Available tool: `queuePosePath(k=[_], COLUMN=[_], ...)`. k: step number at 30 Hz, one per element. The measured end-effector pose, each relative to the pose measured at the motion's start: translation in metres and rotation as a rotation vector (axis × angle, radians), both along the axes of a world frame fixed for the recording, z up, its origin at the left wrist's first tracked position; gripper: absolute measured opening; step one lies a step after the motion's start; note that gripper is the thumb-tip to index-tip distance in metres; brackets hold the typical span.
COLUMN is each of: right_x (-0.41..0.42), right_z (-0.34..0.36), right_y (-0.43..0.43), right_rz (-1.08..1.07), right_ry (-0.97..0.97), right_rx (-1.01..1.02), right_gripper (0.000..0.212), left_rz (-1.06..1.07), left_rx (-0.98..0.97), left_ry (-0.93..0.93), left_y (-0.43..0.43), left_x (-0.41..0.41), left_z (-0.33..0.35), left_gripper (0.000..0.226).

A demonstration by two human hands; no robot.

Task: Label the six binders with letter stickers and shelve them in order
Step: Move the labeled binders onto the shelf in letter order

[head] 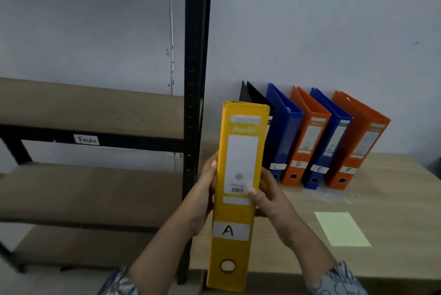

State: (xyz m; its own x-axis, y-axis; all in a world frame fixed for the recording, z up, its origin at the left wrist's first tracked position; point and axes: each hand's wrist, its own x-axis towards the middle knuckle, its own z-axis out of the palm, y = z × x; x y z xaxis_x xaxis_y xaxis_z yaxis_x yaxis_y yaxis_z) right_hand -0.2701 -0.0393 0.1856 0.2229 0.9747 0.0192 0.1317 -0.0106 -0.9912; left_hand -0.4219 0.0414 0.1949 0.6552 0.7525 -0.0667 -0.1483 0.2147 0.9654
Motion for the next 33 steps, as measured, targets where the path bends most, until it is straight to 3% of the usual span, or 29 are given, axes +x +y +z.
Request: queuePosePath(k=[6, 9, 11, 15, 22, 27, 33], right_x=[-0.03, -0.051, -0.065, -0.088, -0.136, -0.17, -0.187], right_z=[0.052, 0.075, 0.087, 0.11, 0.149, 0.158, 0.151], right_y=[-0.029, -0.044, -0.051, -0.06, -0.049, -0.018, 0.027], right_rz=[0.074, 0.132, 0.171, 0.222, 0.269, 0.241, 0.195], right_ry=[-0.044, -0.041, -0.049, -0.07, -0.1, -0.082, -0.09], right_rx=[0.045, 0.068, 0.087, 0.137, 0.268, 0.341, 0.34], right_gripper=[0.06, 0.047, 0.053, 0.074, 0.078, 0.072, 0.085], left_rz=[0.016, -0.029, -0.052, -0.058, -0.095, -0.121, -0.138], left_rx=[0.133, 0.383, 0.428, 0.303, 0.499, 0.585, 0.621], left_ry=[0.054, -0.012, -0.072, -0.007, -0.132, -0.118, -0.118], left_y=[-0.042, -0.057, -0.06, -0.076, -0.059, -0.027, 0.028], left_x=[-0.035, -0.075, -0.096, -0.114, -0.175, -0.209, -0.22], left_z=[0.06, 0.073, 0.079, 0.115, 0.149, 0.167, 0.163], left_gripper=[0.063, 0.054, 0.046, 0.066, 0.067, 0.07, 0.078])
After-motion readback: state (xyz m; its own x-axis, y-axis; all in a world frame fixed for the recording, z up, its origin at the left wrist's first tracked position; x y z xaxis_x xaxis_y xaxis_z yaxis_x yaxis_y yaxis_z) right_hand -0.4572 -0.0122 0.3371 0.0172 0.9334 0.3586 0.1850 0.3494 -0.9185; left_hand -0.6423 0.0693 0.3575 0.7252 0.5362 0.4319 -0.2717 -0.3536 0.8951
